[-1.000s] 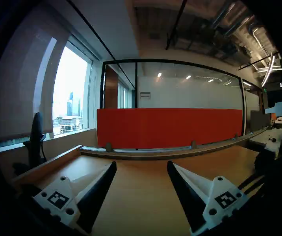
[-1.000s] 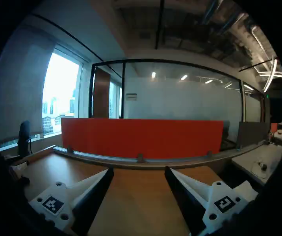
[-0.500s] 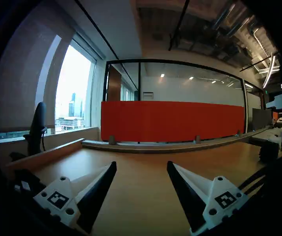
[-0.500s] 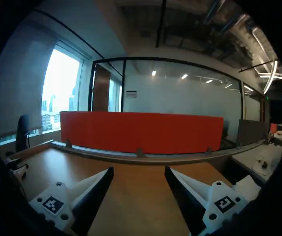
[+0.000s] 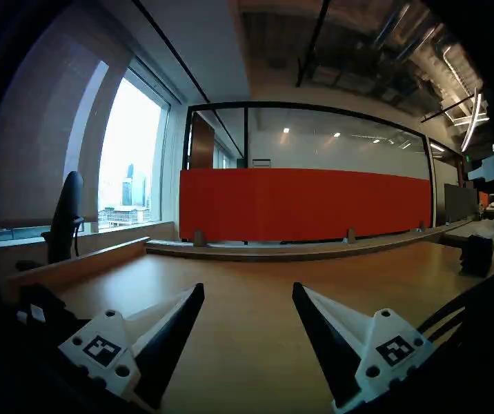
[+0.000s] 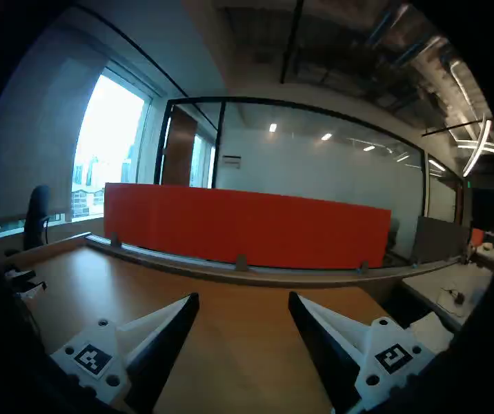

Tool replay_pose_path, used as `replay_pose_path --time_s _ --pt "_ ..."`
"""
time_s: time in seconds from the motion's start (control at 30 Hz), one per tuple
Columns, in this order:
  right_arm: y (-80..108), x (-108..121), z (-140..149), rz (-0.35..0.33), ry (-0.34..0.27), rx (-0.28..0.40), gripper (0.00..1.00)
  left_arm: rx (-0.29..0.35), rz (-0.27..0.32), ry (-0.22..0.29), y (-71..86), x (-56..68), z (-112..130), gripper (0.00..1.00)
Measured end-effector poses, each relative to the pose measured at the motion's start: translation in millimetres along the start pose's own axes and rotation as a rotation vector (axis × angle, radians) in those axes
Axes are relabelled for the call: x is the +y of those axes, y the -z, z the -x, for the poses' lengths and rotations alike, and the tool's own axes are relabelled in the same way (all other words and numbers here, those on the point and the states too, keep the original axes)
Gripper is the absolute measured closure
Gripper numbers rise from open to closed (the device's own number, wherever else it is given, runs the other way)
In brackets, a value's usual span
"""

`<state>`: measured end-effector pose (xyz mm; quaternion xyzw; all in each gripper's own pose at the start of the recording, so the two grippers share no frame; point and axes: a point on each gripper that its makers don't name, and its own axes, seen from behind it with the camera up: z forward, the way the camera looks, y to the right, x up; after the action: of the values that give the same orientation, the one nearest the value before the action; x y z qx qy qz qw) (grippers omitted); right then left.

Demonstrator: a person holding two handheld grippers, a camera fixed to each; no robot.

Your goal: Fold towel

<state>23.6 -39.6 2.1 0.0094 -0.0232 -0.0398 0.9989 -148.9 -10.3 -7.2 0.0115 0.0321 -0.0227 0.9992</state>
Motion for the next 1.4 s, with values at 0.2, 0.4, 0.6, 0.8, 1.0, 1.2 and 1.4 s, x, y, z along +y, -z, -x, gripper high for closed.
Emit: replay_pose_path --time_s 0.2,0.4,0.6,0.8,1.0,1.2,1.4 --pt "-0.9 3.1 2.4 0.011 0.001 -0.003 0.0 -0.008 0.001 -0.008 -3.5 -2.6 5.8 0.05" --pt "-0.4 3.7 3.4 0.013 0.002 -0.009 0.0 -0.023 -0.003 -0.015 -4.4 -4.5 11.5 0.05" --pt "-0.9 2.5 6.1 0.012 0.004 -0.016 0.0 -0.025 0.003 -0.016 -5.6 -3.7 12.3 0.05" --pt "-3.2 1.9 9.7 0.009 0.005 -0.021 0.0 -0.025 0.001 -0.017 -5.6 -4.8 12.6 0.05" --pt "-3.0 4.7 11.6 0.011 0.002 -0.022 0.0 -0.025 -0.021 -0.017 -4.0 -10.9 12.7 0.05" --pt "0.1 10.1 10.7 0.014 -0.004 -0.017 0.0 -0.026 -0.019 -0.017 -4.2 -10.8 12.7 0.05" --pt "3.6 16.4 9.6 0.013 -0.012 -0.011 0.0 -0.026 -0.018 -0.017 -4.8 -10.8 12.9 0.05"
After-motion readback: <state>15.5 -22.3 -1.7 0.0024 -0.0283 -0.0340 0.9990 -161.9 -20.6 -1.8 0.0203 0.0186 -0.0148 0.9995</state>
